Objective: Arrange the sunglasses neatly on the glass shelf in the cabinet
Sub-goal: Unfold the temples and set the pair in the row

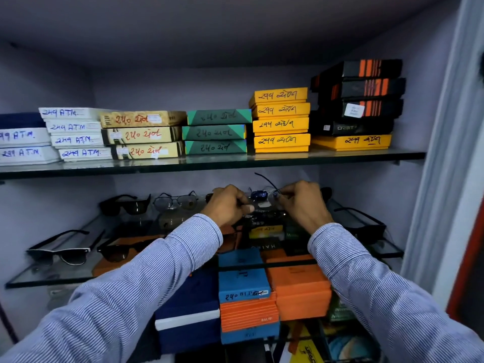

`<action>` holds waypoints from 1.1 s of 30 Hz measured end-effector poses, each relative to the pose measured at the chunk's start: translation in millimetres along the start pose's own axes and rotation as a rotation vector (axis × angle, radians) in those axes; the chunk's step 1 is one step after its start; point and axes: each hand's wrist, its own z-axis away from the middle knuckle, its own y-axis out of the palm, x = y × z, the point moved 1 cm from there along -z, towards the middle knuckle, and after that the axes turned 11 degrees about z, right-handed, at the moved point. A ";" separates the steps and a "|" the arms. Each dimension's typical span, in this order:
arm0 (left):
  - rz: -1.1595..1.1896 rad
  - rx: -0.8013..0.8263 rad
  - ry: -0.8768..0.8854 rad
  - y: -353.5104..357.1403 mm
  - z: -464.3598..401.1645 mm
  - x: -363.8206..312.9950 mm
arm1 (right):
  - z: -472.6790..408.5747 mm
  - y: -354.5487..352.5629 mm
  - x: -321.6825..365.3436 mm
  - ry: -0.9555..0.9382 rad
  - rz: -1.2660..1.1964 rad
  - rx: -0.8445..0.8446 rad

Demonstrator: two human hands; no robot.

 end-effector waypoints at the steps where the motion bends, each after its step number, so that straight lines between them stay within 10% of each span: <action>1: 0.004 0.010 0.007 1.7 -1.9 -1.5 | 1.6 -4.7 -1.1 0.006 -0.025 -0.009; 17: -0.054 -0.170 0.072 0.9 -4.9 -27.6 | -15.1 -36.5 -43.0 0.285 0.012 0.070; 33: -0.194 -0.004 0.019 21.4 -5.1 -10.9 | -6.5 -16.7 -52.6 0.259 0.207 0.298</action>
